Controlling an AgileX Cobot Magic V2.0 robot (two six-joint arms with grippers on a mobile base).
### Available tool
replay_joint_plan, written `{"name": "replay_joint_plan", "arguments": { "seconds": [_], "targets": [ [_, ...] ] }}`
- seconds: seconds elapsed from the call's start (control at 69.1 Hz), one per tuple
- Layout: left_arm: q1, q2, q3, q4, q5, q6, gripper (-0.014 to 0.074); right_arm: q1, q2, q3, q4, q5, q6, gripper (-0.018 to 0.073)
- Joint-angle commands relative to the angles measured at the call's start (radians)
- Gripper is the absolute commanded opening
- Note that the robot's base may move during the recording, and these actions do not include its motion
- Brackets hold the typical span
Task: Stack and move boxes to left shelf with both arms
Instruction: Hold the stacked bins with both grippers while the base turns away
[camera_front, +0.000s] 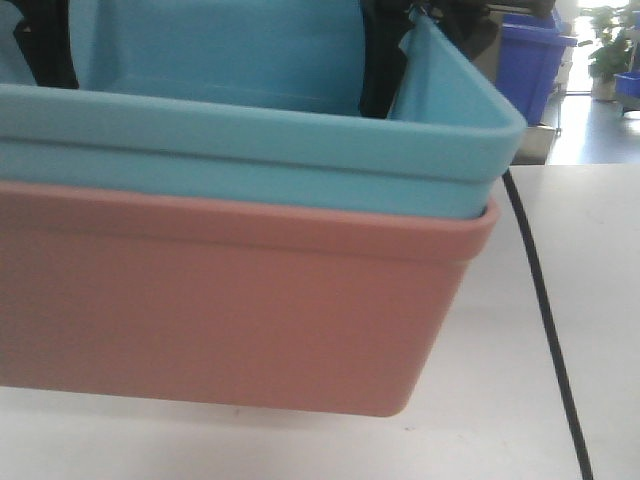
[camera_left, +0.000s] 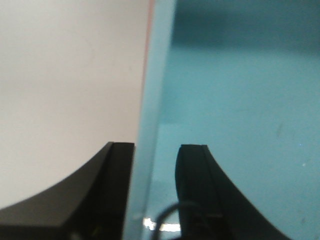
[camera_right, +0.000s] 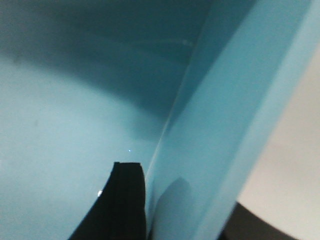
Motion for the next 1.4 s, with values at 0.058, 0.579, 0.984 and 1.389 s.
{"name": "replay_joint_plan", "arguments": {
  "seconds": [0.058,0.579,0.984,1.389],
  "targets": [
    [-0.035,-0.068,-0.041,-0.082,-0.064,0.081,-0.0003,-0.014,-0.039,-0.031,-0.056,-0.138,-0.003,0.0048],
    [-0.035,-0.068,-0.041,-0.082,-0.064,0.081,-0.0003,-0.014,-0.029,-0.031,-0.056,-0.14,-0.003,0.0048],
    [-0.035,-0.068,-0.041,-0.082,-0.064,0.081,-0.0003,-0.014,-0.029,-0.031,-0.056,-0.14,-0.003,0.0048],
    [-0.035,-0.068,-0.041,-0.082,-0.064,0.081,-0.0003,-0.014,-0.029,-0.031,-0.056,-0.139,-0.003,0.0048]
  ]
}}
